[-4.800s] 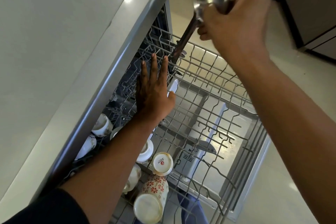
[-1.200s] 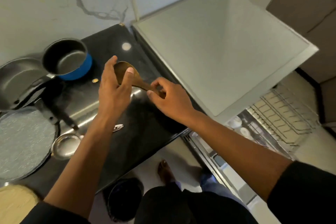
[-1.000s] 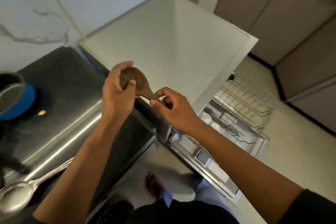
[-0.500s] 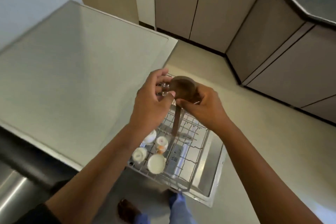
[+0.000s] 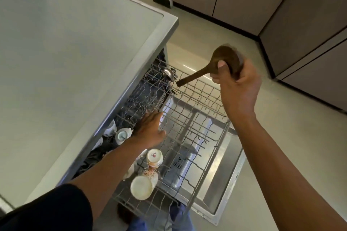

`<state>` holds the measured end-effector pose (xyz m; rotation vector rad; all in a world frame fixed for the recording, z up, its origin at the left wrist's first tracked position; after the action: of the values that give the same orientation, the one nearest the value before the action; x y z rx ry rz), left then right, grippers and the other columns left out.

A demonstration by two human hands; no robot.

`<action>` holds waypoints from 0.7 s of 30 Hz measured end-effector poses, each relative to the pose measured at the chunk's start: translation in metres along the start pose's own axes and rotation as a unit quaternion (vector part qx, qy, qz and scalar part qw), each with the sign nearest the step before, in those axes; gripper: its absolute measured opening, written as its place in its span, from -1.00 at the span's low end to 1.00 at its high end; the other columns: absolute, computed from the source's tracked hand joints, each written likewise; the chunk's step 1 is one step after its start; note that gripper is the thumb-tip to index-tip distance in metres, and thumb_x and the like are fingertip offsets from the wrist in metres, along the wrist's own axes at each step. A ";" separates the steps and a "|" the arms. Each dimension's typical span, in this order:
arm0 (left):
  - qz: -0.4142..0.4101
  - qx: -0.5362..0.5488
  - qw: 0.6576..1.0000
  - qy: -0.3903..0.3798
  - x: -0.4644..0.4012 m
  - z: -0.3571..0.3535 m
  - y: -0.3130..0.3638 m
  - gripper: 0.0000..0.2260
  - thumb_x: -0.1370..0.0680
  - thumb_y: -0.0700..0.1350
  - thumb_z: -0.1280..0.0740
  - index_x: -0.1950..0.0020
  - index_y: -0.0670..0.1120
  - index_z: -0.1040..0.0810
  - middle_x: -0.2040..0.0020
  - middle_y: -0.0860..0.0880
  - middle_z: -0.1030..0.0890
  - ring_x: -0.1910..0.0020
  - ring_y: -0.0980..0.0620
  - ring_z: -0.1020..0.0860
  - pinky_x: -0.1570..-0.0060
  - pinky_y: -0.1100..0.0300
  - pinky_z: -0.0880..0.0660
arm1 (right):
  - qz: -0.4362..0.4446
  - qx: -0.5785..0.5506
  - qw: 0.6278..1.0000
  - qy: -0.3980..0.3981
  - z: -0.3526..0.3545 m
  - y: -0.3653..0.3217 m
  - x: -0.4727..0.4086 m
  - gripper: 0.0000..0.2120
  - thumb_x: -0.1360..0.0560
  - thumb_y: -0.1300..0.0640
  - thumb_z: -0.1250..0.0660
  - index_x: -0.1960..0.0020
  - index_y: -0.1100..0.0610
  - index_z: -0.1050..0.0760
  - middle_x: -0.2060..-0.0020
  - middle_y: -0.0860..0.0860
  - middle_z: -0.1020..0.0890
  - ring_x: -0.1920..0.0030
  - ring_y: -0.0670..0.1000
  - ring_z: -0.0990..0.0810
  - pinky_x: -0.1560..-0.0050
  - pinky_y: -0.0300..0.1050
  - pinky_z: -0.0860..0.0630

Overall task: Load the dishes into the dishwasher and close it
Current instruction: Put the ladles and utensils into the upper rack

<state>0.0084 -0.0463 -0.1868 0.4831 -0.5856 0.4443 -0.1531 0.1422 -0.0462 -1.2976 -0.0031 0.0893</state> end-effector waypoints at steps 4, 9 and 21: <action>0.022 -0.079 0.996 -0.046 -0.019 -0.018 -0.020 -0.28 -0.65 0.16 -0.25 -0.69 0.04 0.04 -0.71 -0.01 0.07 -0.67 -0.16 0.10 -0.61 -0.16 0.06 | -0.006 0.020 0.999 -0.032 -0.021 0.025 -0.011 -0.90 -0.61 0.02 -0.39 -0.05 -0.16 -0.52 0.08 -0.01 -0.69 0.06 0.10 -0.72 0.01 0.19 -0.68; 0.010 -0.119 0.991 -0.054 -0.035 -0.028 -0.031 -0.30 -0.65 0.18 -0.24 -0.69 0.03 0.00 -0.70 -0.07 0.03 -0.67 -0.19 0.07 -0.61 -0.19 0.07 | 0.023 0.086 0.995 -0.032 -0.035 0.045 -0.017 -0.88 -0.62 0.03 -0.40 -0.14 -0.05 -0.55 0.21 -0.25 -0.57 0.08 -0.35 -0.58 0.14 -0.45 -0.53; 0.021 -0.131 0.988 -0.078 -0.052 -0.051 -0.069 -0.36 -0.65 0.19 -0.22 -0.67 0.09 -0.07 -0.70 -0.03 -0.01 -0.67 -0.13 0.05 -0.60 -0.18 0.05 | 0.009 0.232 0.952 -0.200 -0.093 0.105 -0.020 -0.67 -0.59 0.30 -0.27 -0.33 0.13 -0.44 0.11 0.03 -0.57 0.21 0.08 -0.59 0.29 -0.11 -0.52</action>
<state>0.0263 -0.0869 -0.2766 0.2559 -0.7952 0.3640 -0.1747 0.0795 -0.1718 -0.7904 -0.3009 0.3475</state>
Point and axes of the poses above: each hand's wrist, its own x-axis away from the middle knuckle, its own z-axis out of the back of the hand, y = z × x, the point moved 1 cm from there along -x, towards the middle knuckle
